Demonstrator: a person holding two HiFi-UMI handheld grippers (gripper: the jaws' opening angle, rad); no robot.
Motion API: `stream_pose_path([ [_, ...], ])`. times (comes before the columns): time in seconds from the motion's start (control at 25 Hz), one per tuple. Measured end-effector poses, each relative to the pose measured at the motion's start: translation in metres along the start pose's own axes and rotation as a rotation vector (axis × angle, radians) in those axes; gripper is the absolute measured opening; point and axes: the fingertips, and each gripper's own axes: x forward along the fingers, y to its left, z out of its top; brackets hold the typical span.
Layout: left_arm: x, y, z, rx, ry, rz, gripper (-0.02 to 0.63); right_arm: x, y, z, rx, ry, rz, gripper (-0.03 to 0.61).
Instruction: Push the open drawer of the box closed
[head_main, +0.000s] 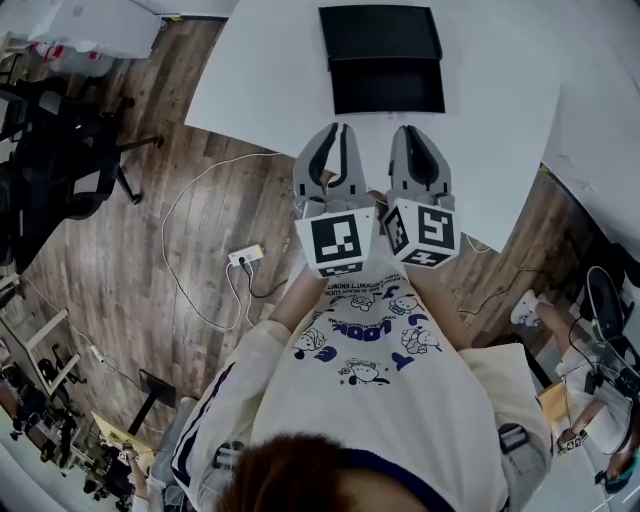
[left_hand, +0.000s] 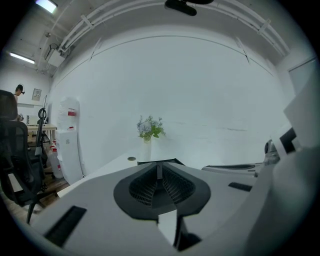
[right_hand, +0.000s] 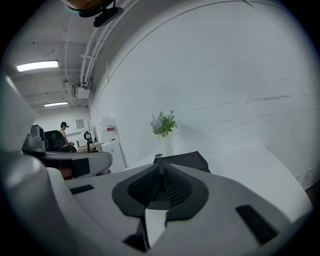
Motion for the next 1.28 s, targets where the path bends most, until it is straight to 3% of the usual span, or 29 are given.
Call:
stream_pose_path([
  [0.32,0.021,-0.005,-0.002,0.001,0.006,-0.008,0.04,0.016,-0.013,-0.013,-0.004,0.047,-0.007,0.044],
  [1.0,0.061,-0.02,-0.064,0.001,0.158,0.027,0.04,0.051,-0.048,-0.08,-0.011,0.252,0.028,0.048],
  [1.04,0.064,-0.02,-0.068,0.001,0.164,0.029,0.04,0.053,-0.05,-0.084,-0.013,0.264,0.033,0.053],
  [1.12,0.069,-0.02,-0.075,0.004,0.177,0.028,0.04,0.06,-0.051,-0.092,-0.012,0.285,0.045,0.124],
  [1.28,0.077,-0.021,-0.084,0.002,0.195,0.021,0.04,0.069,-0.051,-0.105,-0.011,0.319,0.059,0.124],
])
